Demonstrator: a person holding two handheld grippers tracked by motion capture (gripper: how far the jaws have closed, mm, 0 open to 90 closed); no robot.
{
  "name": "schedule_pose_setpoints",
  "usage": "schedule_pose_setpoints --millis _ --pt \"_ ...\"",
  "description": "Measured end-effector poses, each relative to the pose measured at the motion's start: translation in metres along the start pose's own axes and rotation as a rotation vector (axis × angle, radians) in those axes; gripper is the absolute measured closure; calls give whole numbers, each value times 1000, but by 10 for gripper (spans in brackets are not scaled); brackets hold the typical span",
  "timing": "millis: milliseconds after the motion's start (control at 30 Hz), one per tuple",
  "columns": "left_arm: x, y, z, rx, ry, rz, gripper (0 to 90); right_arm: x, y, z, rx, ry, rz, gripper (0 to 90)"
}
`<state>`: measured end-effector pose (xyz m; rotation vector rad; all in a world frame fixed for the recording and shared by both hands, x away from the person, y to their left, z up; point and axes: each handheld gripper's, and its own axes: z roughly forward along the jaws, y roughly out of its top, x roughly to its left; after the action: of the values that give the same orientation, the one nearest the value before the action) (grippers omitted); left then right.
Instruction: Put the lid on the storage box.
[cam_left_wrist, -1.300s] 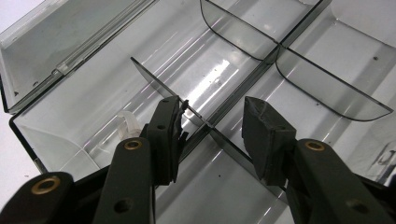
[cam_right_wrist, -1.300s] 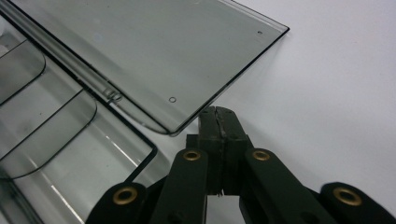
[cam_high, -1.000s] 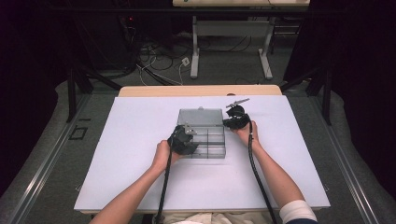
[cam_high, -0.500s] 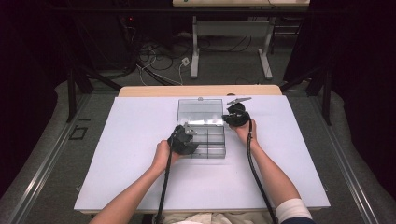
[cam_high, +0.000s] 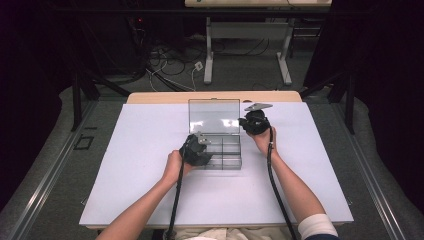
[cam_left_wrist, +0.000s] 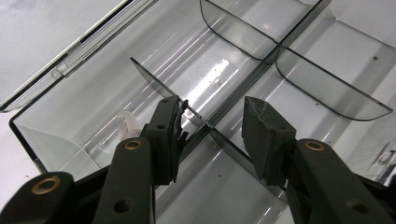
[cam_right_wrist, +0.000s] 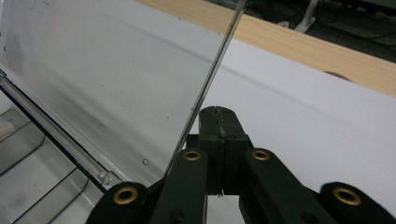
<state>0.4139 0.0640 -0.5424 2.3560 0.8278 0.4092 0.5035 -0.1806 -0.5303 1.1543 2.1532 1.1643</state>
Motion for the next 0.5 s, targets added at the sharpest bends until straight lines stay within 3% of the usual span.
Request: schedule_pose_setpoints --millis 267,500 --pt "0 0 0 0 0 0 574 4 1 -8 -34 -8 -45 900" --pt "0 0 0 1 1 3 574 5 1 -13 -61 3 -45 900"
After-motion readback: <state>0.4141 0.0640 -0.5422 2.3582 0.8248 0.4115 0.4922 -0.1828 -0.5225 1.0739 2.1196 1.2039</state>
